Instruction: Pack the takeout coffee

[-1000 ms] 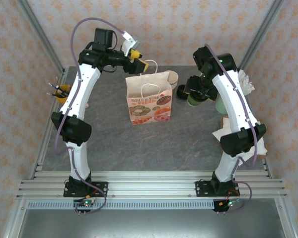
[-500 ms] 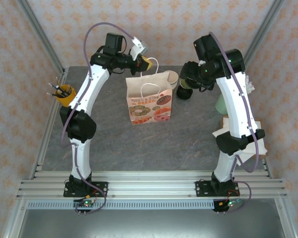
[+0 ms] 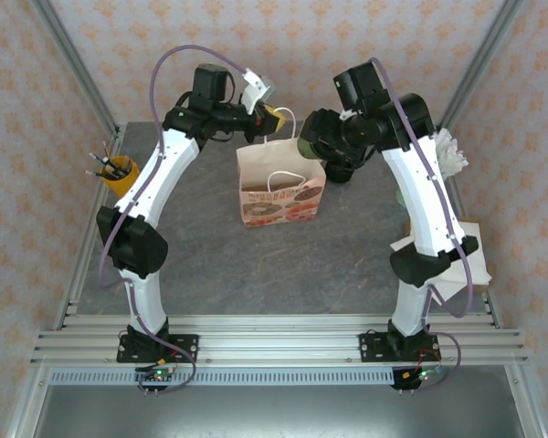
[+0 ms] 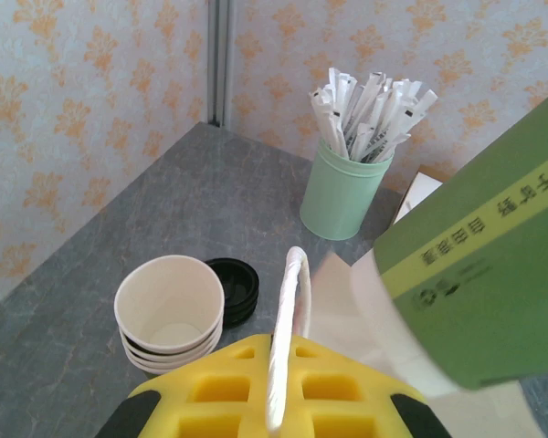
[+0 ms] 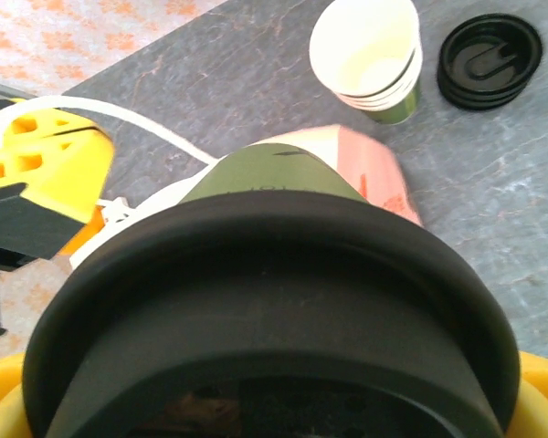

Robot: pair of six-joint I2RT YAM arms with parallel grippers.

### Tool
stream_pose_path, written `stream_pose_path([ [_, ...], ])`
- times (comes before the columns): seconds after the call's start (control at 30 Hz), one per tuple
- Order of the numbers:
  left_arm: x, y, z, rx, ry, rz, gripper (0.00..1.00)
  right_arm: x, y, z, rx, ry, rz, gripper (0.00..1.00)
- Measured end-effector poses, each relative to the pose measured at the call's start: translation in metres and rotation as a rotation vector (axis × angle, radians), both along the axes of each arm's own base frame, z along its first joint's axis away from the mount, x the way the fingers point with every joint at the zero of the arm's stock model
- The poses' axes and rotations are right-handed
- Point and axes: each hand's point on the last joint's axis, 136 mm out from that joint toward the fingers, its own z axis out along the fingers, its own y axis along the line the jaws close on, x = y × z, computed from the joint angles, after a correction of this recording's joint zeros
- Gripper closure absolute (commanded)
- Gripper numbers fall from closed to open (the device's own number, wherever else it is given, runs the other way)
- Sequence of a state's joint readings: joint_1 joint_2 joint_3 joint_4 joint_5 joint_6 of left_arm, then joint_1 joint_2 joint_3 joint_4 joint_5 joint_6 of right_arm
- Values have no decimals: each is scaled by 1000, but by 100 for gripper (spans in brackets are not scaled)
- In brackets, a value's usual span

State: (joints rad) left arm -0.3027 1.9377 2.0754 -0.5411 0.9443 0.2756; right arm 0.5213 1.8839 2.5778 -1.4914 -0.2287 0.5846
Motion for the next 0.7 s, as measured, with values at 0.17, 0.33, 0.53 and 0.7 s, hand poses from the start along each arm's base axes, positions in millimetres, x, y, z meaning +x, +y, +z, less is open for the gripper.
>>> stream_pose_path([
  [0.17, 9, 0, 0, -19, 48, 88, 100, 8, 24, -16, 13, 37, 40, 63],
  [0.33, 14, -1, 7, -69, 87, 135, 100, 16, 45, -36, 10, 76, 73, 63],
  [0.53, 16, -5, 19, -133, 140, 160, 100, 26, 52, -66, -73, 111, 131, 63],
  [0.7, 12, -11, 29, -164, 154, 115, 100, 20, 52, -83, -172, 122, 233, 63],
])
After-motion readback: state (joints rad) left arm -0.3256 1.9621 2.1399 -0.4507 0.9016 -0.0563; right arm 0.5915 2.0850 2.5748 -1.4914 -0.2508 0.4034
